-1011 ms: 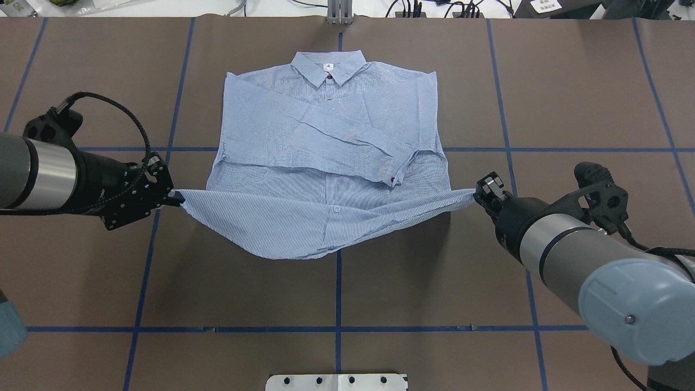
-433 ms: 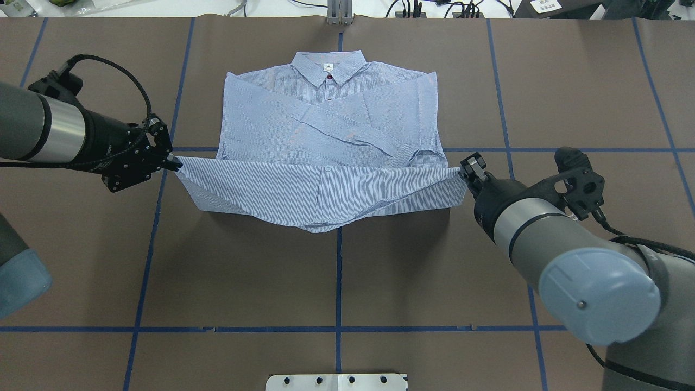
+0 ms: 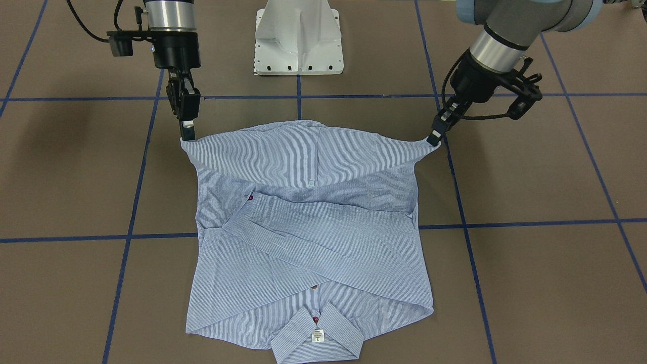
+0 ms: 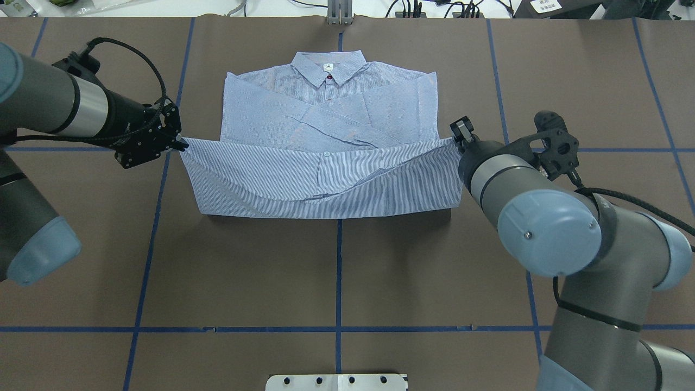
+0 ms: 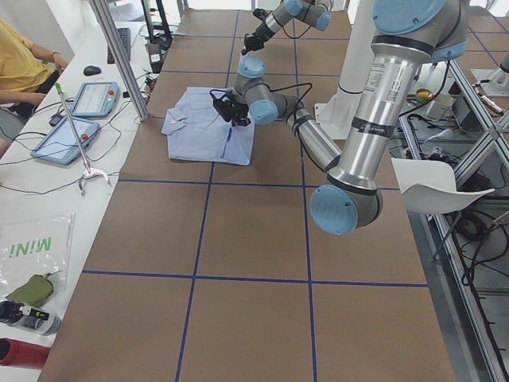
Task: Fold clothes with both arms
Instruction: 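Carry the hem with both grippers up over the shirt toward the collar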
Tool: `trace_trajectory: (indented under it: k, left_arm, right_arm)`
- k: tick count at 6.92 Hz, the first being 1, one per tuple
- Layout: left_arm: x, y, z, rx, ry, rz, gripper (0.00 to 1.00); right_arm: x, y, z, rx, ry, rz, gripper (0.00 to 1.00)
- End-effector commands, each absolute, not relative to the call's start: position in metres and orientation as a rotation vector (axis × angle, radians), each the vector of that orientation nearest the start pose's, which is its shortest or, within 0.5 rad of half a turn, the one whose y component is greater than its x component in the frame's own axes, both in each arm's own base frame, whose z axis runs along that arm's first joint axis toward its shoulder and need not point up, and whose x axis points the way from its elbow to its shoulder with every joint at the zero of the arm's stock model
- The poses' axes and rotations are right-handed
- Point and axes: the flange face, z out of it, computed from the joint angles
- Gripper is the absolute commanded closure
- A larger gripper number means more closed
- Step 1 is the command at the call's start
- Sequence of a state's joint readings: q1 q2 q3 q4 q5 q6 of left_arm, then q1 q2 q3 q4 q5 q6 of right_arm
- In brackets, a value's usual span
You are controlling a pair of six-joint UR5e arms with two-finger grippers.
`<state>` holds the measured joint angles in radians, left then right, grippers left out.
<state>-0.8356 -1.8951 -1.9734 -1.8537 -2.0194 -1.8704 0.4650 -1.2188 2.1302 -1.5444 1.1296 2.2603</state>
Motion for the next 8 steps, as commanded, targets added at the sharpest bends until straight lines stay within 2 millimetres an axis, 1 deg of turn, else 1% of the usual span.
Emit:
trace_trajectory:
  k: [1, 2, 3, 4, 5, 6, 7, 8]
  left_arm:
    - [0.337, -0.53, 0.277, -0.119, 1.049, -0.82, 1.0]
    - [0.341, -0.558, 0.302, -0.099, 1.069, -0.835, 1.0]
    - [0.347, -0.578, 0.33, -0.087, 1.081, -0.842, 1.0]
    - [0.353, -0.6, 0.334, -0.065, 1.084, -0.86, 1.0]
    - [0.359, -0.612, 0.332, -0.059, 1.077, -0.868, 1.0]
    - [0.364, -0.624, 0.326, -0.038, 1.074, -0.881, 1.0]
    - [0.374, -0.64, 0.329, -0.002, 1.061, -0.878, 1.0]
    - [0.379, -0.647, 0.336, 0.012, 1.072, -0.872, 1.0]
  right_arm:
    - [-0.398, -0.449, 0.247, 0.302, -0.946, 1.273, 1.0]
    - [-0.397, -0.479, 0.259, 0.254, -0.961, 1.277, 1.0]
    - [-0.396, -0.504, 0.268, 0.234, -0.974, 1.251, 1.0]
    - [-0.407, -0.523, 0.271, 0.223, -0.946, 1.224, 1.0]
    - [-0.426, -0.541, 0.274, 0.222, -0.915, 1.226, 1.0]
    - [-0.439, -0.556, 0.285, 0.221, -0.891, 1.231, 1.0]
    - [-0.444, -0.569, 0.298, 0.222, -0.913, 1.238, 1.0]
    - [-0.448, -0.579, 0.307, 0.208, -0.907, 1.239, 1.0]
